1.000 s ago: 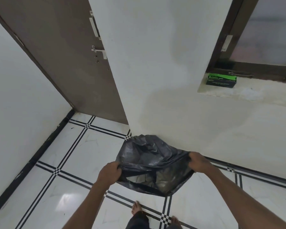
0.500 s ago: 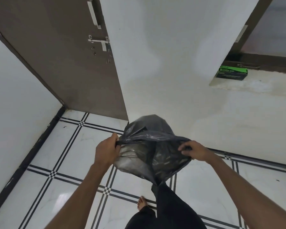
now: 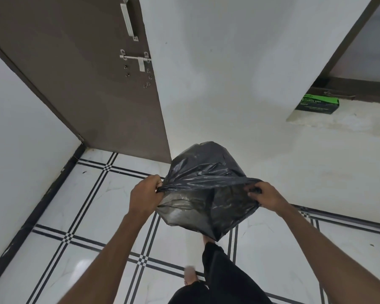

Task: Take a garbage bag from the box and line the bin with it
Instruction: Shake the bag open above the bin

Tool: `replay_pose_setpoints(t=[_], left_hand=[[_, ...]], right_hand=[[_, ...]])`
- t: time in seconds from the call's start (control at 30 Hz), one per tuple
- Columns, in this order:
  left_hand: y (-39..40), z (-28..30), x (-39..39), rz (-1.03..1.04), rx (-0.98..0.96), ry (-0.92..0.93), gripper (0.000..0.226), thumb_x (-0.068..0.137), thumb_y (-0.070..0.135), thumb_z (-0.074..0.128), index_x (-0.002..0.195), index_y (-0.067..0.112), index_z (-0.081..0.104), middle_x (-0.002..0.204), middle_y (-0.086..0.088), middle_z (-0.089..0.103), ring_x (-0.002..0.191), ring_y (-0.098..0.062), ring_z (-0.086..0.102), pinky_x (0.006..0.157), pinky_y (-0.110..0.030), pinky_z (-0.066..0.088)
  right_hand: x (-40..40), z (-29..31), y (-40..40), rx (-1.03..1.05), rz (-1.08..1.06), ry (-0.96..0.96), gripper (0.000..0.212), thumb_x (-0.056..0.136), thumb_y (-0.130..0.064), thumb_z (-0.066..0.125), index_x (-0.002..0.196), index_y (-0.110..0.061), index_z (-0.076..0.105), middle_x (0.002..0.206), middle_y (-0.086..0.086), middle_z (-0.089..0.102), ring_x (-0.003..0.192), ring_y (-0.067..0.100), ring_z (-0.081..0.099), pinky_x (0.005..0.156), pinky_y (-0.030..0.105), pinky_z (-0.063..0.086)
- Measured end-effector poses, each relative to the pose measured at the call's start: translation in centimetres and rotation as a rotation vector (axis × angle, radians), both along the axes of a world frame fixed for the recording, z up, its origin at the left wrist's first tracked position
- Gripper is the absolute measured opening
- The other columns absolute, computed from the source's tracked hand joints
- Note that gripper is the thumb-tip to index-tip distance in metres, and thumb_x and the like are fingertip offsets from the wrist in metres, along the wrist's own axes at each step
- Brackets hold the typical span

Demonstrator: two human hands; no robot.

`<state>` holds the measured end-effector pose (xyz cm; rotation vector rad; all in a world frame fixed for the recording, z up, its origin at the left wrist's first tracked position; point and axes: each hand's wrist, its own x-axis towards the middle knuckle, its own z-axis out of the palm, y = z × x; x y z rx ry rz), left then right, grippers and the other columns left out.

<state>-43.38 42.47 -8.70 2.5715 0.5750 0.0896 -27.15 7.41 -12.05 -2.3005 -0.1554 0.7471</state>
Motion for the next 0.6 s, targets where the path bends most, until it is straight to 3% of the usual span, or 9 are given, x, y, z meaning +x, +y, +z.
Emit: replay_pose_setpoints(t=[0.13, 0.27, 0.43, 0.6], left_hand=[[-0.2, 0.1, 0.9, -0.008, -0.024, 0.001, 0.019, 0.070, 0.010, 0.066, 0.076, 0.019, 0.050, 0.076, 0.005, 0.060, 0.069, -0.022, 0.053, 0.059, -0.033, 0.042], [0.0, 0.5, 1.6, -0.033, -0.036, -0.022, 0.022, 0.068, 0.010, 0.068, 0.076, 0.019, 0.049, 0.074, 0.006, 0.057, 0.067, -0.020, 0.051, 0.055, -0.027, 0.036], [0.1, 1.0, 1.6, -0.049, -0.039, -0.034, 0.019, 0.069, 0.015, 0.069, 0.078, 0.020, 0.052, 0.077, 0.007, 0.060, 0.071, -0.018, 0.052, 0.056, -0.030, 0.037], [0.1, 0.9, 1.1, -0.054, -0.039, 0.025, 0.014, 0.076, 0.019, 0.071, 0.088, 0.022, 0.063, 0.084, 0.007, 0.067, 0.074, -0.018, 0.052, 0.060, -0.028, 0.033]], right_hand=[[0.1, -0.6, -0.1, -0.024, 0.011, -0.033, 0.020, 0.092, -0.008, 0.064, 0.106, -0.018, 0.074, 0.109, 0.000, 0.062, 0.097, 0.018, 0.060, 0.079, 0.029, 0.046], [0.4, -0.4, 0.3, -0.011, -0.002, -0.053, 0.021, 0.092, -0.008, 0.064, 0.103, -0.023, 0.074, 0.110, 0.001, 0.062, 0.099, 0.021, 0.061, 0.083, 0.037, 0.055], [0.2, 0.3, 1.1, 0.001, -0.026, -0.117, 0.027, 0.091, -0.004, 0.061, 0.112, -0.018, 0.072, 0.112, 0.006, 0.061, 0.098, 0.024, 0.060, 0.061, 0.017, 0.047], [-0.6, -0.1, 0.9, -0.025, -0.006, -0.122, 0.027, 0.090, -0.008, 0.064, 0.111, -0.021, 0.073, 0.112, 0.000, 0.064, 0.102, 0.022, 0.061, 0.086, 0.037, 0.055]])
